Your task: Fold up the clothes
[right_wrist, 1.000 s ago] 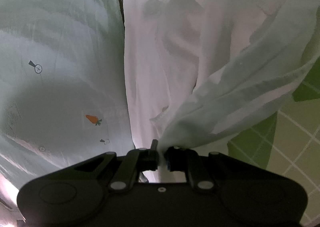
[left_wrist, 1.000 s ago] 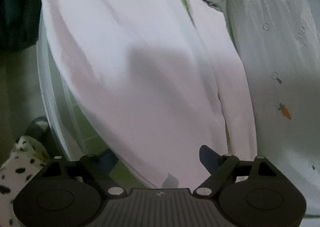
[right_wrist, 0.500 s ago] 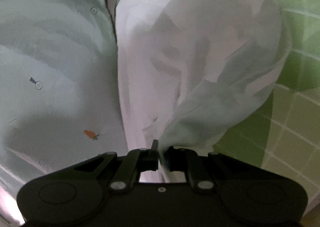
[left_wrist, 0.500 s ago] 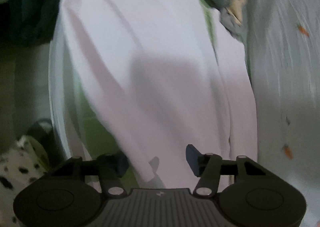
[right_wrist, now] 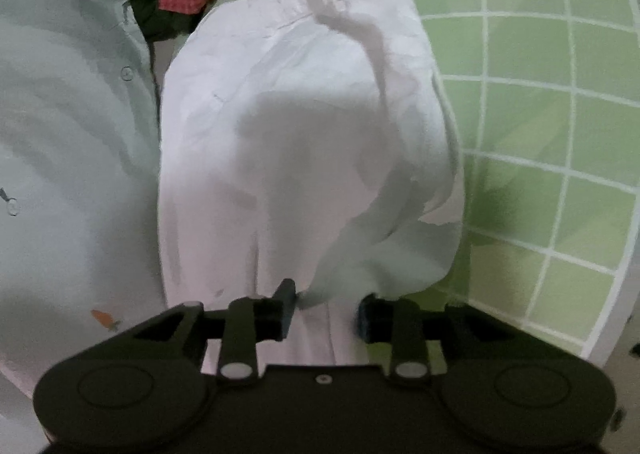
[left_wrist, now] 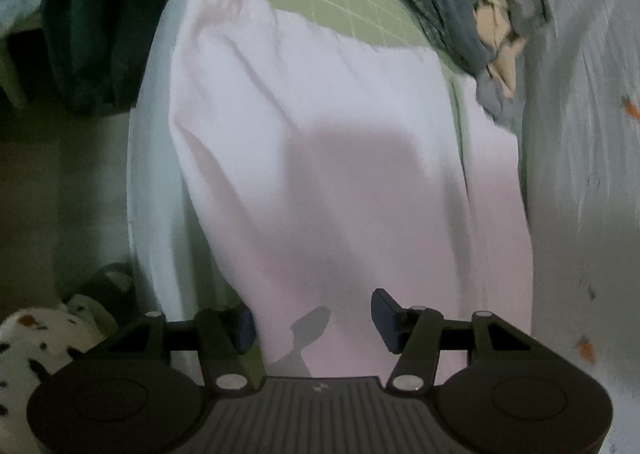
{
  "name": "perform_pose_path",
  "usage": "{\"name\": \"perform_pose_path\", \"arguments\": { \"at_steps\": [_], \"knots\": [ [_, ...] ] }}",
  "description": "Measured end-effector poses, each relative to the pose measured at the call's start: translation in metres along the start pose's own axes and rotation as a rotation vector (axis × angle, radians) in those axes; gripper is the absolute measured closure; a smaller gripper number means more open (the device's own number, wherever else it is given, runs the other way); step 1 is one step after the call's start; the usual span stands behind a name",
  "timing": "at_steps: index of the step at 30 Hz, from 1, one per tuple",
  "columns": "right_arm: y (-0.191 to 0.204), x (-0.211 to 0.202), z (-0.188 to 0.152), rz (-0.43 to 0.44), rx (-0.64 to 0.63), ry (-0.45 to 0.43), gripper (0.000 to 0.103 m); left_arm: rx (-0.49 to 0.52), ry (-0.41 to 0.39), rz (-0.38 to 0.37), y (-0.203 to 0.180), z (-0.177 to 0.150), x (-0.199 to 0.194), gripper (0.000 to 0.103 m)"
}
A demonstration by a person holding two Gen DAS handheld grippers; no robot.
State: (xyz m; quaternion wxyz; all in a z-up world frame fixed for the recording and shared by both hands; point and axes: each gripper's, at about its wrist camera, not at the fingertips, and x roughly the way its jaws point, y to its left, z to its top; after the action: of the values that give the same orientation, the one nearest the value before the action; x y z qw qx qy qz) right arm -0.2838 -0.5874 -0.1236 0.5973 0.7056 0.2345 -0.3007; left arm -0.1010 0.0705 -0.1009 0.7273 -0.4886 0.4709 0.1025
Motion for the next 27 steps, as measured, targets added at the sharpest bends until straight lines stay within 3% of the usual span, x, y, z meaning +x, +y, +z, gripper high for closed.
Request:
{"name": "perform_pose_path", "arguments": {
  "at_steps": [5,7,9,11,14,18,22,24,27],
  "knots": [
    [-0.006,0.001,0.005,-0.04,-0.018,-0.025,0.067,0.0,-0.045,0.005,0.004,0.013,-0.003,0.045],
    [-0.002,0.001,0.003,-0.055,-0.058,-0.04,0.067,0.012,-0.08,0.009,0.003,0.018,-0.003,0.05],
    [0.002,0.002,0.001,-0.068,-0.1,-0.057,0.068,0.028,-0.096,-0.008,0.001,0.025,-0.001,0.084],
    [0.006,0.003,0.0,-0.068,-0.137,-0.075,0.082,0.051,-0.099,-0.041,-0.001,0.034,0.002,0.098],
    [0.008,-0.003,-0.003,-0.063,-0.21,-0.098,0.093,0.072,-0.1,-0.079,-0.008,0.043,0.004,0.1],
    [0.015,-0.023,-0.013,-0.092,-0.33,-0.134,0.095,0.215,-0.135,-0.045,-0.035,0.041,-0.012,0.101],
    [0.003,-0.057,-0.02,-0.091,-0.284,-0.143,0.096,0.339,-0.212,-0.031,-0.067,0.042,-0.041,0.101],
    [0.003,-0.076,-0.028,-0.083,-0.295,-0.156,0.097,0.401,-0.236,-0.091,-0.089,0.041,-0.056,0.101],
    [0.033,-0.093,-0.041,-0.062,-0.433,-0.223,0.097,0.484,-0.273,-0.15,-0.131,0.043,-0.061,0.101]
  ]
}}
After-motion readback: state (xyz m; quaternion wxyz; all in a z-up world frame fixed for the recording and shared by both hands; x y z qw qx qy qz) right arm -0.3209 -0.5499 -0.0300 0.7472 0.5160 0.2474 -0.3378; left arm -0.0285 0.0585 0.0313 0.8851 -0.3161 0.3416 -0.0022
